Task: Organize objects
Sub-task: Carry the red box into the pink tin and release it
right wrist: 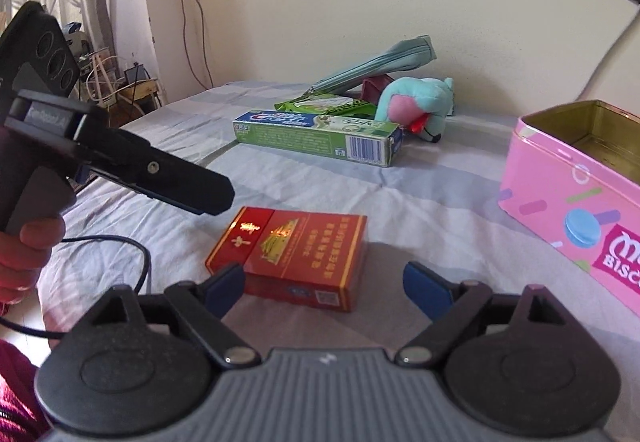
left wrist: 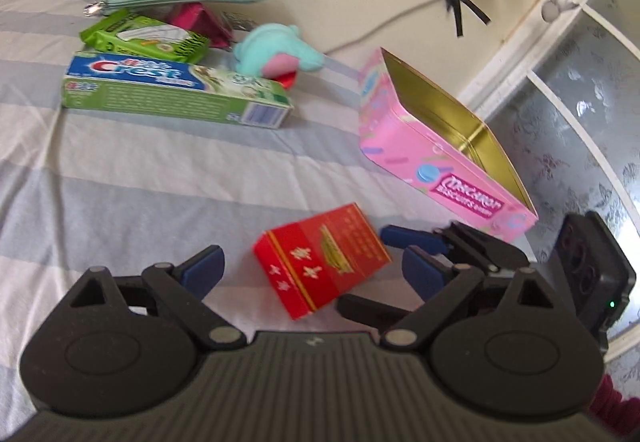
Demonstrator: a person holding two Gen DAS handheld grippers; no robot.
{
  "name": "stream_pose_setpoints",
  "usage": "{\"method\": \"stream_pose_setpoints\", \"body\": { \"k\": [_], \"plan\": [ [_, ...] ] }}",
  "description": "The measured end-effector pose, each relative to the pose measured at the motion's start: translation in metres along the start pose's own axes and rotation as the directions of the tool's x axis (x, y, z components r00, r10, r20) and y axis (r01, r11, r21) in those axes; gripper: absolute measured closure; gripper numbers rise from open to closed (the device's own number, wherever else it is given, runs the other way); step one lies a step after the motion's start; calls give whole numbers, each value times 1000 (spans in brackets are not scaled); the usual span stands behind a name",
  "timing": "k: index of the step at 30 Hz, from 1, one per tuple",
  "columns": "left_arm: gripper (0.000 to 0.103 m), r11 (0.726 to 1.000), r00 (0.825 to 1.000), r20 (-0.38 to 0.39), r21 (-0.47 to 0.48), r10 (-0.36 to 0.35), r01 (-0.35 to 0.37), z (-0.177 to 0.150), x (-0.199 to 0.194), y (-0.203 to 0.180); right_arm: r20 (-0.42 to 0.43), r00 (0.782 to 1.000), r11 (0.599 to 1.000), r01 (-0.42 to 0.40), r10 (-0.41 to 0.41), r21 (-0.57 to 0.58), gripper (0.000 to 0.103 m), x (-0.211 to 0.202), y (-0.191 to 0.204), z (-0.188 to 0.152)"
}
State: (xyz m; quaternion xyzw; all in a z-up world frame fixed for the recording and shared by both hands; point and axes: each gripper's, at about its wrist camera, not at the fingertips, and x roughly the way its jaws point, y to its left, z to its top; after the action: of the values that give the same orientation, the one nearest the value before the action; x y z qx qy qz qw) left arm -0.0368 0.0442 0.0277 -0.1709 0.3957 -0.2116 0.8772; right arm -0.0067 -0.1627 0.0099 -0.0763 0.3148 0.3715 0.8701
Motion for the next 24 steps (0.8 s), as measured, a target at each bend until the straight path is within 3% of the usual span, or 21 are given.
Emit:
{"method": "stream_pose_setpoints", "body": {
  "k": [4, 8, 10, 15, 20, 24],
  "plan": [
    [7, 1000, 998, -52, 7, 21, -21, -3, 22, -4, -13, 1000, 999, 0, 0, -42, 14, 10, 1, -2],
    [10, 997, 999, -29, 62, 40, -38, -1, 30, -14, -3, 1000, 997, 11, -11, -82, 18, 15, 5, -3],
    [14, 996, 998, -27, 77, 55, -53, 0, 33, -18, 6, 1000, 994, 12, -11, -110, 29, 15, 10, -3],
    [14, 993, 999, 25, 109, 46, -49, 11, 21, -33, 70, 996, 994, 54, -47, -97, 30, 6, 9, -3],
    [14, 980, 994, 105, 198, -1, -20, 41, 12, -69, 190, 975, 990, 126, -113, -62, 35, -25, -2, 12],
    [14, 955, 987, 150, 296, -59, 12, 64, 21, -107, 251, 944, 975, 224, -214, -11, 36, -46, -22, 24]
  ]
}}
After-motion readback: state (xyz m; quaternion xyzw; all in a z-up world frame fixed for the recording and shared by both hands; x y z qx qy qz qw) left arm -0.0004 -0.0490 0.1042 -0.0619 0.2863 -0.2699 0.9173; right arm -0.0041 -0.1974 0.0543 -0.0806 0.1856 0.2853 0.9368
